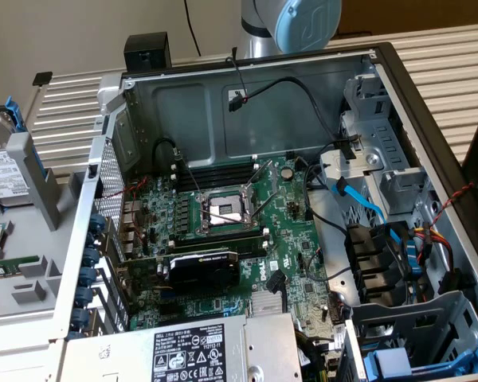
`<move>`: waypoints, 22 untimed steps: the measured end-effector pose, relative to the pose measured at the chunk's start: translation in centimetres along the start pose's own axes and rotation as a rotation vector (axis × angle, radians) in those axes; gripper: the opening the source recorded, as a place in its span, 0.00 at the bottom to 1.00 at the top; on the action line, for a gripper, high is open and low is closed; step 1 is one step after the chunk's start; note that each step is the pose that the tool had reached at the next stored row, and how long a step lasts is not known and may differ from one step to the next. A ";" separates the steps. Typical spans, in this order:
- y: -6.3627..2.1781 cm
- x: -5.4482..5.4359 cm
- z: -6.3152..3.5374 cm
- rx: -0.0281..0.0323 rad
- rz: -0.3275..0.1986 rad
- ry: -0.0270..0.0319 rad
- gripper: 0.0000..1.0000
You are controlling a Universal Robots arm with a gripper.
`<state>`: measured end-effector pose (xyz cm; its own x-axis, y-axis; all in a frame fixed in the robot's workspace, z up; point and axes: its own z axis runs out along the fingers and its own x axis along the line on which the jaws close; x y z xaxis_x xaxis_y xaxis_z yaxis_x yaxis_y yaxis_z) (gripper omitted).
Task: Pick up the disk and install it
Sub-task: 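Pick up the disk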
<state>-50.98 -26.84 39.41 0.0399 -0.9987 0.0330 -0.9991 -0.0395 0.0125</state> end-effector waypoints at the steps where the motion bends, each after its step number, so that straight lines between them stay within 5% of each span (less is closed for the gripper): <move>1: 0.07 0.0 0.02 0.0000 -0.002 0.0000 0.11; 22: 0.80 -0.5 0.12 -0.0001 -0.009 0.0001 0.11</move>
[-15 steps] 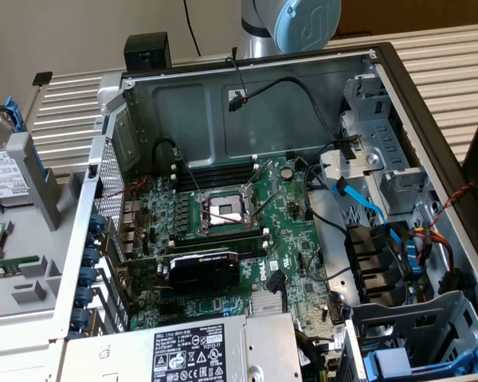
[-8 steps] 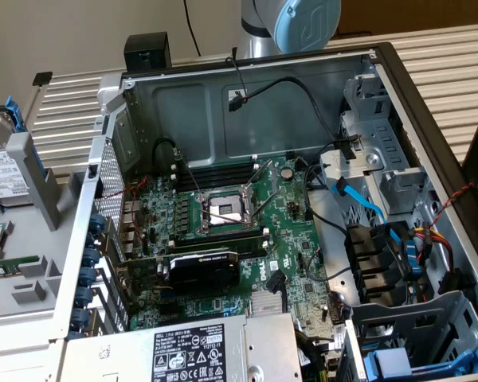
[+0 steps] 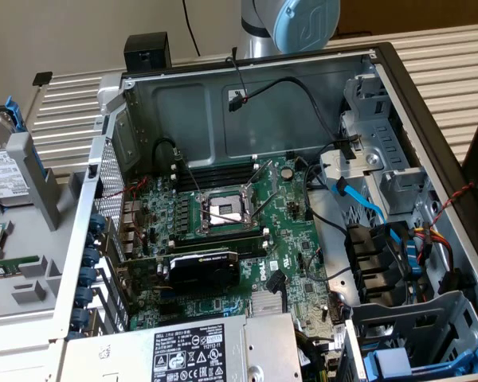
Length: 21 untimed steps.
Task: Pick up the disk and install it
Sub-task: 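Pick up the disk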
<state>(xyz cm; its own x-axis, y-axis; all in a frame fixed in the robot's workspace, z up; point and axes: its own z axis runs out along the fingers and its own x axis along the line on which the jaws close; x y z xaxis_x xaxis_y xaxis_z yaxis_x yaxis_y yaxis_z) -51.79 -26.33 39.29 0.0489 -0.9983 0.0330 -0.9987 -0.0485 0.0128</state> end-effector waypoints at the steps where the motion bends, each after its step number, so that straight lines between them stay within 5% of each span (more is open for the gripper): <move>1: 0.00 -0.1 0.00 -0.0001 0.000 0.0000 0.11; 9: 0.02 -0.1 0.00 -0.0001 0.000 0.0000 0.12; 17: 0.02 -0.1 0.01 -0.0001 0.000 0.0000 0.47; 21: 0.01 -0.1 0.04 0.0001 0.000 0.0007 0.54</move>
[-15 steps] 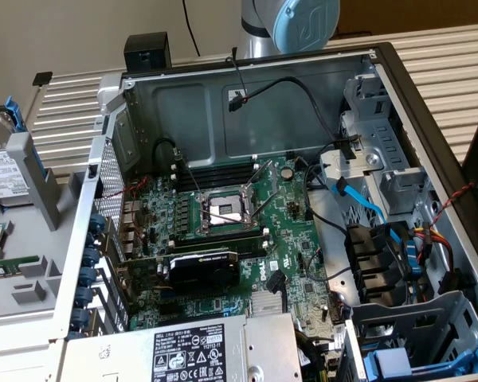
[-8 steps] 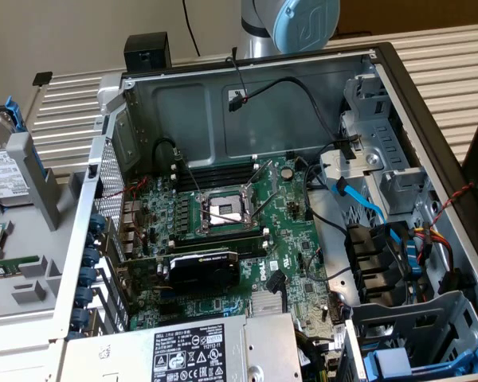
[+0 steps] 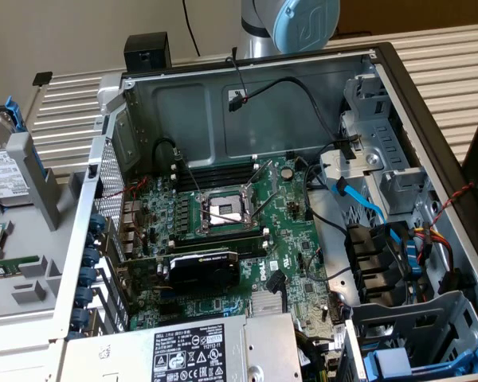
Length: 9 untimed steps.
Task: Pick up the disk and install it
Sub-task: 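Pick up the disk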
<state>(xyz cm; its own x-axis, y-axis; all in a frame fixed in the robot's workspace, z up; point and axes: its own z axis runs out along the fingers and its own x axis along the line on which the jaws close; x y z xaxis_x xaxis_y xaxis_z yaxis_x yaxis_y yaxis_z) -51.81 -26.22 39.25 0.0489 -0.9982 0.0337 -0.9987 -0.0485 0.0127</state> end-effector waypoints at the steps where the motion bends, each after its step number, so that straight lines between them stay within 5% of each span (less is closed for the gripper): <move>1: 0.00 -0.1 0.03 -0.0003 0.000 0.0006 0.54; 9: 0.05 -1.1 0.36 -0.0006 0.000 0.0078 0.54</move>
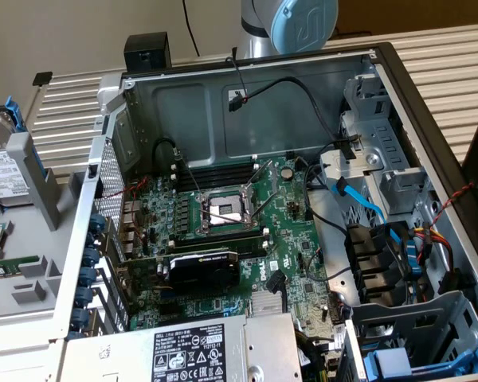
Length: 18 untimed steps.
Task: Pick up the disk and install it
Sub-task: 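Pick up the disk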
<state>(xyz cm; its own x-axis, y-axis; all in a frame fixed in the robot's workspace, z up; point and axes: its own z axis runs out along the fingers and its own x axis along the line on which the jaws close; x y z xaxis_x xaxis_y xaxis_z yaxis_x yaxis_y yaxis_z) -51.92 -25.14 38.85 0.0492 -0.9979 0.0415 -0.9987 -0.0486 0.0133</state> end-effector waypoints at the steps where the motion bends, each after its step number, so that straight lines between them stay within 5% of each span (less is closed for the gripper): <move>1: 0.02 0.0 0.08 0.0000 0.000 0.0003 0.54; 10: 0.00 0.1 1.48 0.0001 0.000 -0.0005 0.54; 18: -0.40 0.9 2.76 0.0008 0.000 -0.0171 0.54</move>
<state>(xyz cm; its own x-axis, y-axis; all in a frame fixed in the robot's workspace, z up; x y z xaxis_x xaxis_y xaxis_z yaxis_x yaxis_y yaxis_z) -51.51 -26.11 36.13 0.0490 -0.9985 0.0243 -0.9987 -0.0487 0.0126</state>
